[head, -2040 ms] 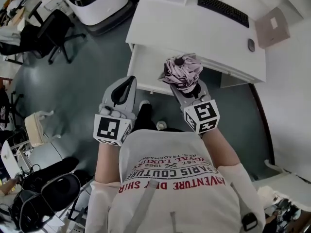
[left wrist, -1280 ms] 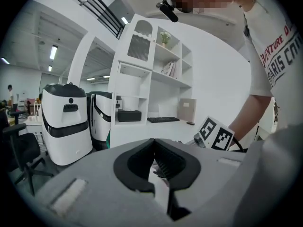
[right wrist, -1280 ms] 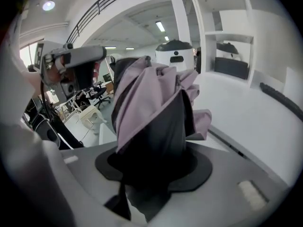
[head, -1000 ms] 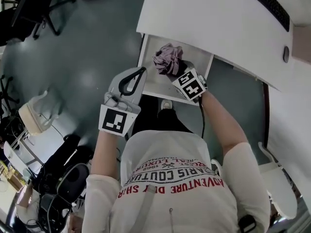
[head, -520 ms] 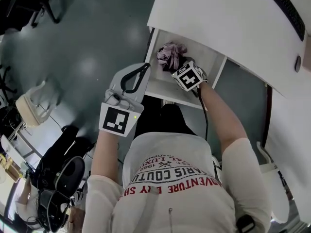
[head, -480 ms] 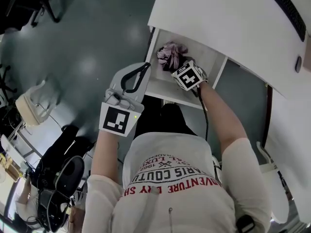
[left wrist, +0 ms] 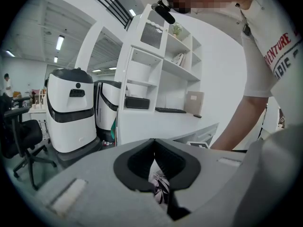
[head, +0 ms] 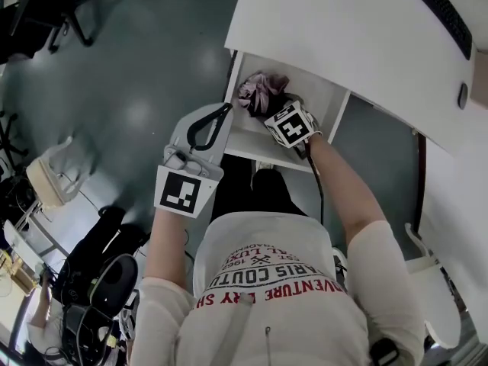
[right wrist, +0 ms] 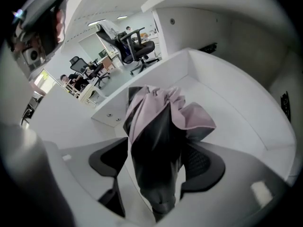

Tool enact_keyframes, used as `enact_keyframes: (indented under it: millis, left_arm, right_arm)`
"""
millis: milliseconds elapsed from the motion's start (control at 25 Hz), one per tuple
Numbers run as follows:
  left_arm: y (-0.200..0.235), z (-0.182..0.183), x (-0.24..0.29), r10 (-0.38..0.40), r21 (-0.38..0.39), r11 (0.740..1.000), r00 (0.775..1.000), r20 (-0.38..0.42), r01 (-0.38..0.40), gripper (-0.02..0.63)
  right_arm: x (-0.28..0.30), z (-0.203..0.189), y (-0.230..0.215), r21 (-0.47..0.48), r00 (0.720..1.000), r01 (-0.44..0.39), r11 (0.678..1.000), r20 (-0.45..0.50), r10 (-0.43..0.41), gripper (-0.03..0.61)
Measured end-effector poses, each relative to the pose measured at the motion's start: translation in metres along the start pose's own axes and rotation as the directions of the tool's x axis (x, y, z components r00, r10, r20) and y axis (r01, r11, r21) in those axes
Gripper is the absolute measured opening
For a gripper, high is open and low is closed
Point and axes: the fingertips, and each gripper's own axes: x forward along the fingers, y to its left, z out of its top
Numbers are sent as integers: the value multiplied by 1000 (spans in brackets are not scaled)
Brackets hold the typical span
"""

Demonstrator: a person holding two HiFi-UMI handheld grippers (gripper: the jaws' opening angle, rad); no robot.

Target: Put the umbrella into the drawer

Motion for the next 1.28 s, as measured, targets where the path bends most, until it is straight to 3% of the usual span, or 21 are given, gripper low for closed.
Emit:
enact_keyframes:
  millis: [360, 440, 520, 680, 760, 880, 1040, 1280]
  left_arm:
    - [-31, 52, -21, -17, 69, 998, 998, 60, 13, 8]
    - [-44, 65, -24, -35, 93, 995, 997, 74, 28, 8]
    - [-55, 78, -28, -46, 114, 993, 995, 83, 37, 8]
    - [-70, 104, -34, -64, 130, 990, 992, 106, 50, 8]
    - [-76, 119, -34, -89, 159, 985, 989, 115, 70, 8]
    - [-81, 146, -32, -109, 213, 974, 984, 142, 78, 8]
    - [-82, 176, -30, -108, 236, 969, 979, 172, 66, 8]
    - [-79, 210, -33, -101, 275, 961, 972, 211, 40, 8]
  right_arm:
    - [-107, 40, 18, -11, 978, 41, 999, 205, -38, 314]
    - [-140, 52, 21, 5, 953, 62, 998, 296, -61, 232]
    - [-176, 65, 21, 20, 913, 100, 995, 396, -100, 135]
    - [-237, 81, 21, 49, 839, 163, 985, 518, -165, 60]
    - [-265, 89, 20, 67, 799, 193, 979, 569, -196, 57]
    - [-312, 103, 15, 95, 704, 270, 958, 660, -263, 4]
    - [-368, 109, 10, 161, 584, 308, 938, 746, -319, 0]
    - [-436, 106, 11, 223, 435, 341, 913, 824, -364, 0]
